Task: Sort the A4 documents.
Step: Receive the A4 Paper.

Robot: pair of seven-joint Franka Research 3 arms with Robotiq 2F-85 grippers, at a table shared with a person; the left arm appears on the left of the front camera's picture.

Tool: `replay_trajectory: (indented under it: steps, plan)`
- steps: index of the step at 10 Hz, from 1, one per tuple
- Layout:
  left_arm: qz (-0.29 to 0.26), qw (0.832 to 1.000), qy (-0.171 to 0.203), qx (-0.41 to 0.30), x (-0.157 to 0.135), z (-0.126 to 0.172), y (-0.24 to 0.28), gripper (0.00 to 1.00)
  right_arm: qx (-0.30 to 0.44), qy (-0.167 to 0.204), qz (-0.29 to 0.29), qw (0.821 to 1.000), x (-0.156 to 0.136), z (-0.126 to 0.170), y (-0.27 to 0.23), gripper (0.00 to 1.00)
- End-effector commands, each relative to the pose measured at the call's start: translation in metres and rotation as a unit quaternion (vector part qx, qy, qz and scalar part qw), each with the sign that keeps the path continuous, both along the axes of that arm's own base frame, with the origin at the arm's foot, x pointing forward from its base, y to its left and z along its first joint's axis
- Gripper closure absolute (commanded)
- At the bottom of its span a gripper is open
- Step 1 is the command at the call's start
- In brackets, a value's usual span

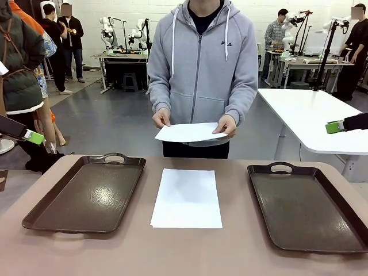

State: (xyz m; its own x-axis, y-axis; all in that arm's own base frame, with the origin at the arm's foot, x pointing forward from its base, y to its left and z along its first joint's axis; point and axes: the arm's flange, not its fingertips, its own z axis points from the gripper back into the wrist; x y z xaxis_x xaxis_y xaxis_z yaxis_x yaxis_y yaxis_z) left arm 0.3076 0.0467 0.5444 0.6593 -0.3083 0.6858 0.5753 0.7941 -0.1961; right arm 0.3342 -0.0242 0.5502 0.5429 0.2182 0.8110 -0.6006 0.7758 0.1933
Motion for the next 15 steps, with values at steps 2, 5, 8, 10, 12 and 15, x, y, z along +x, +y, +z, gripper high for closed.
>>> replay_trajectory:
  steps: [2, 5, 8, 10, 12, 15]
  plan:
    - [-0.003, 1.000, 0.001, -0.002, 0.0005, -0.0007, -0.0004, 0.00, 0.003, 0.001, 0.003, 1.000, 0.0004, -0.0010, 0.0002, 0.00]
    - [-0.003, 1.000, 0.001, -0.002, 0.0005, -0.0007, -0.0004, 0.00, 0.003, 0.001, 0.003, 1.000, 0.0004, -0.0010, 0.0002, 0.00]
    - [-0.003, 1.000, 0.001, -0.002, 0.0005, -0.0007, -0.0004, 0.00, 0.003, 0.001, 0.003, 1.000, 0.0004, -0.0010, 0.0002, 0.00]
    - [-0.003, 1.000, 0.001, -0.002, 0.0005, -0.0007, -0.0004, 0.00, 0.003, 0.001, 0.003, 1.000, 0.0004, -0.0010, 0.0002, 0.00]
    - [-0.003, 1.000, 0.001, -0.002, 0.0005, -0.0007, -0.0004, 0.00, 0.003, 0.001, 0.003, 1.000, 0.0004, -0.0010, 0.0002, 0.00]
    - [-0.003, 1.000, 0.001, -0.002, 0.0005, -0.0007, -0.0004, 0.00, 0.003, 0.001, 0.003, 1.000, 0.0004, -0.0010, 0.0002, 0.00]
